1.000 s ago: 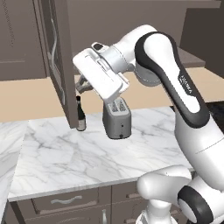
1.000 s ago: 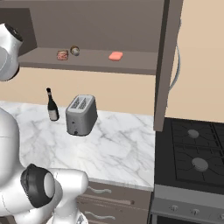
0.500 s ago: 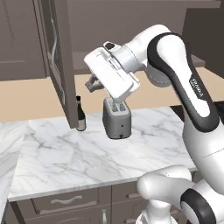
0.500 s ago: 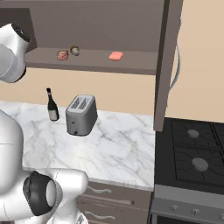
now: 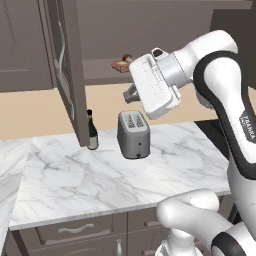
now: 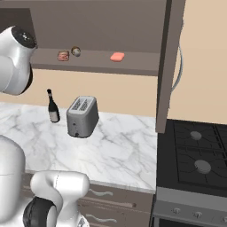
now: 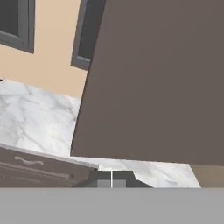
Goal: Pick the bar soap and bar soap from the cabinet and place them on the counter.
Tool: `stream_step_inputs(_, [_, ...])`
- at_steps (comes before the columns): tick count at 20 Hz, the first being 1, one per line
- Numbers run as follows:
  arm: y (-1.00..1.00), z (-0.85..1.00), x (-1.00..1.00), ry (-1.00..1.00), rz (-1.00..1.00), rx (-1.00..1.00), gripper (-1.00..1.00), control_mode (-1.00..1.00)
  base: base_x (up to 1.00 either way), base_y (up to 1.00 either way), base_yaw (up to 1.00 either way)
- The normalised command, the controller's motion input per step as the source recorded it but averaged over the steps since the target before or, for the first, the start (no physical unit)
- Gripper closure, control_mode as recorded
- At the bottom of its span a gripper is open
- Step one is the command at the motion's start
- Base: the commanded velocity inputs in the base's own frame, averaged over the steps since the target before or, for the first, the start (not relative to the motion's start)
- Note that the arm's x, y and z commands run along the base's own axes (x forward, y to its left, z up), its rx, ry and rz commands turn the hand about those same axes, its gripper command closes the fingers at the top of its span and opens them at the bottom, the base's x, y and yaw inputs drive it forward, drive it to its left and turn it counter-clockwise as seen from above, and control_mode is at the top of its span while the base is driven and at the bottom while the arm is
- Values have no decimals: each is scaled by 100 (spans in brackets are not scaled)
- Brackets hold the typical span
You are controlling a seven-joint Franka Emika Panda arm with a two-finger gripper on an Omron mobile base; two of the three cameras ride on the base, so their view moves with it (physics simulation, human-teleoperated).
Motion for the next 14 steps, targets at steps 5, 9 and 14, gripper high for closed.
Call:
stream_step_inputs(5, [-53,0,0,0,-28,-4,100,-100,0,0,0])
stream_step_inputs(9, [-46,0,0,3,-35,-3,100,-100,0,0,0])
stream_step_inputs(14, [-34,0,3,6,-38,-2,100,-100,0,0,0])
